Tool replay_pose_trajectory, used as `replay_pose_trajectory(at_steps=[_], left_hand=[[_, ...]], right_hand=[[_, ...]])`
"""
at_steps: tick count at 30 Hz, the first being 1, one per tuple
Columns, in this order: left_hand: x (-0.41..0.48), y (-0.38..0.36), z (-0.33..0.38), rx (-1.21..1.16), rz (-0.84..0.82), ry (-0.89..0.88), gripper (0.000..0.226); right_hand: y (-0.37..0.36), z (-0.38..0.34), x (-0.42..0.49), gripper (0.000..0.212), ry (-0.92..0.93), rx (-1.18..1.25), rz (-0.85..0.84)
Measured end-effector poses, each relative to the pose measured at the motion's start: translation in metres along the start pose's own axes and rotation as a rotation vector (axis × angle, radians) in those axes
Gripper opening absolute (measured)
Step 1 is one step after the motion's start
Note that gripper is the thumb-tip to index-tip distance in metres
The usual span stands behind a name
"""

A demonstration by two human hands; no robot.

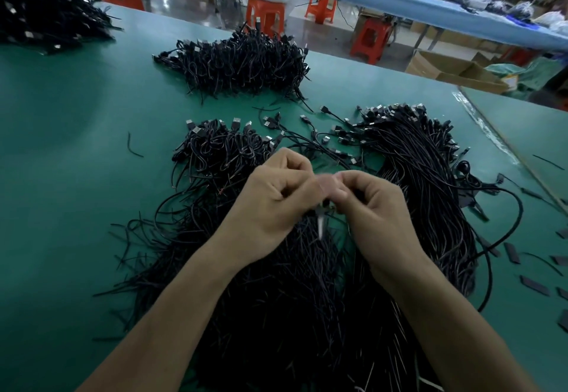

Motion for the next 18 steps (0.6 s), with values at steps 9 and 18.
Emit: replay_pose_trajectory(at_steps=[9,18], left_hand=[[0.000,0.000,-0.013,0.129,0.142,0.073,0.019],[0.003,0.005,-0.016,-0.121,0.086,0.115,0.022]], right_hand=[[-0.003,-0.002,-0.003,0.015,0.090,0.039,0.075],[-0.012,0.004,-0.008,0.019,0.039,0.038,-0.074]])
Point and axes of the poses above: each hand's wrist, its own x-axis towards the middle knuckle, its own y-axis out of the back of the hand, z = x × y, the point moved 5 cm from there along x, towards the middle knuckle, and after that the axes turned 3 degrees about z, right-handed, at the moved point
